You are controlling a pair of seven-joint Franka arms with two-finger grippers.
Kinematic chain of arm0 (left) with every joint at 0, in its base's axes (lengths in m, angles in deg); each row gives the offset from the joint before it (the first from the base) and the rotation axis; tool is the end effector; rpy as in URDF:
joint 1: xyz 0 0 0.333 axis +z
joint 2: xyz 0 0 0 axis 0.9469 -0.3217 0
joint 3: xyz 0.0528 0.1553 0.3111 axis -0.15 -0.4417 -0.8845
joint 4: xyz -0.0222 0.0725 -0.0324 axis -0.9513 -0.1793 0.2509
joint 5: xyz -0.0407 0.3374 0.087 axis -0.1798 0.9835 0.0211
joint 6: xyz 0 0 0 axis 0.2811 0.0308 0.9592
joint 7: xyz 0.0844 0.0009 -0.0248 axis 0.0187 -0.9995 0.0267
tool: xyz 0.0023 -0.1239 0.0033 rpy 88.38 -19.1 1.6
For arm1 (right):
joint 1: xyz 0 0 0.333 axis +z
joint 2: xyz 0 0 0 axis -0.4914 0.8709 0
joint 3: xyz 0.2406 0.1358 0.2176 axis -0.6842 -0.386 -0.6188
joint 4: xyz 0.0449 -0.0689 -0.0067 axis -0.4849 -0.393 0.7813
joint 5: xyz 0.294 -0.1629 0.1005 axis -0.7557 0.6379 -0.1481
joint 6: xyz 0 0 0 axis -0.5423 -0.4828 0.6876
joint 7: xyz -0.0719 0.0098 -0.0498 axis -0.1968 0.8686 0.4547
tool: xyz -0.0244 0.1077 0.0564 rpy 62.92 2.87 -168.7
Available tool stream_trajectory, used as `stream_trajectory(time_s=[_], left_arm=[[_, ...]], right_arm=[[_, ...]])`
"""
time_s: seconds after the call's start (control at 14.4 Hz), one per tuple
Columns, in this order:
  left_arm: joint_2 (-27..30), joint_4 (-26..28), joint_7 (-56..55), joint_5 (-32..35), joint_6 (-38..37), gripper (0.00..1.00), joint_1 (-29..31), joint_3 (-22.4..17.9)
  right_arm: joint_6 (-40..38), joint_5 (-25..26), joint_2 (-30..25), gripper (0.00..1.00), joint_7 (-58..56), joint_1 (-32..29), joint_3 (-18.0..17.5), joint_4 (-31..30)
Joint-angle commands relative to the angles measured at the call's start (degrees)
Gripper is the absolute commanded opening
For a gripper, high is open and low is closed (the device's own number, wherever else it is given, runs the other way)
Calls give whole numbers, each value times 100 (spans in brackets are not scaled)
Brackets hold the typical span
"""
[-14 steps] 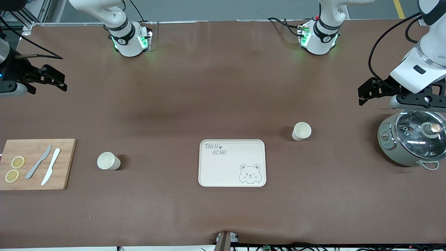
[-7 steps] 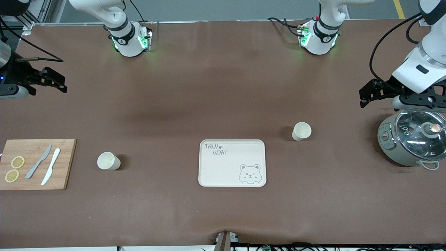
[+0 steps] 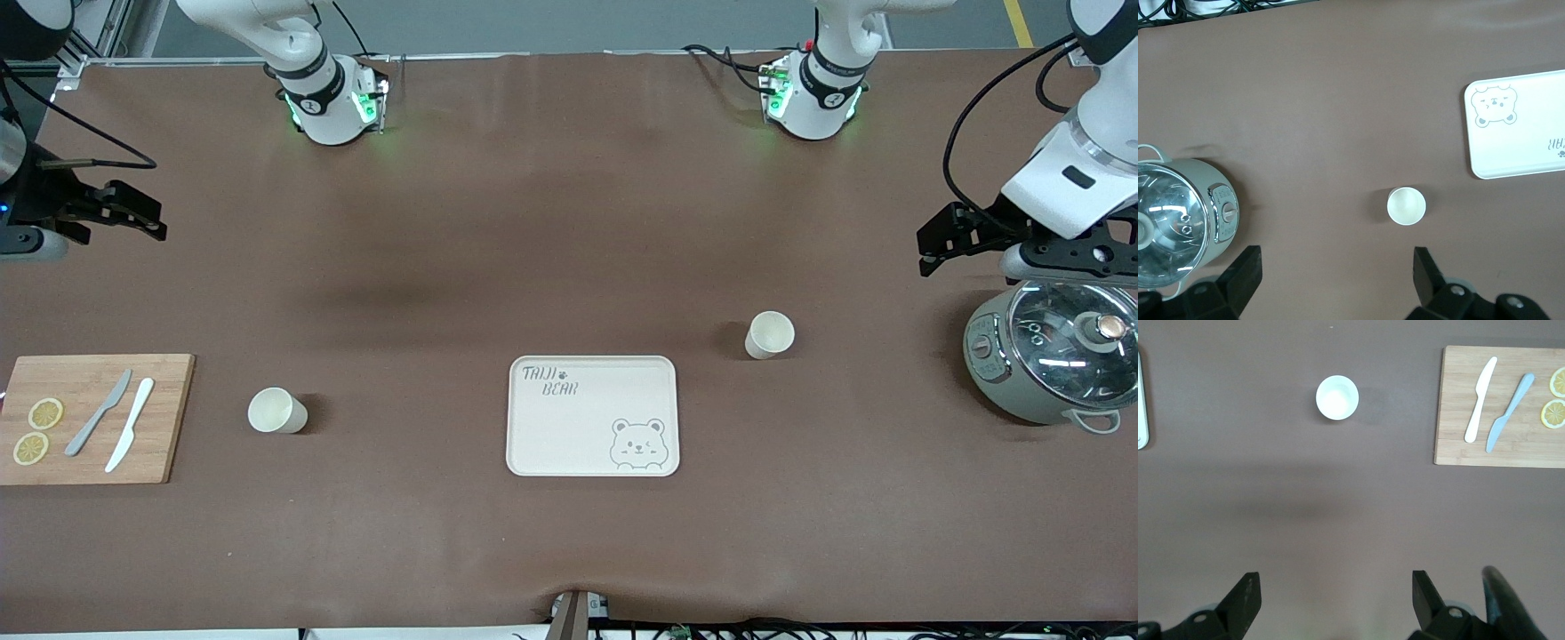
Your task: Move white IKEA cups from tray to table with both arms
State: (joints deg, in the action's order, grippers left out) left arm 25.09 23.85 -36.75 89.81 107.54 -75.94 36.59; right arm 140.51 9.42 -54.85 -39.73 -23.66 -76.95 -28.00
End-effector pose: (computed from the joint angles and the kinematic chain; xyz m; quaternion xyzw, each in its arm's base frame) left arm 0.5376 -0.0784 0.6417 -0.9961 0.0661 -0.0577 0.0077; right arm 0.4888 -0.0158 0.6194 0.9992 0.0196 -0.0328 0.0065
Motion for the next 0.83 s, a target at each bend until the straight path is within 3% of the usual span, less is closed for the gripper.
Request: stream_trajectory(time_s=[0.0,0.14,0.62,0.76], left_arm=[[-10,-31,-12,-69,68,100,-22,-27],[-1,-31,-12,-51,68,100,-22,-35],[34,-40,14,-42,59,100,-5,-44],[51,-31,5,-60,-28,100,57,-44]], right_arm=[[65,101,-70,100,77,-1496,-1643,-73],[74,101,-79,100,85,-1597,-1797,-73],[92,101,-35,100,85,-1553,-1789,-81],[118,101,-35,100,85,-1440,-1649,-81]])
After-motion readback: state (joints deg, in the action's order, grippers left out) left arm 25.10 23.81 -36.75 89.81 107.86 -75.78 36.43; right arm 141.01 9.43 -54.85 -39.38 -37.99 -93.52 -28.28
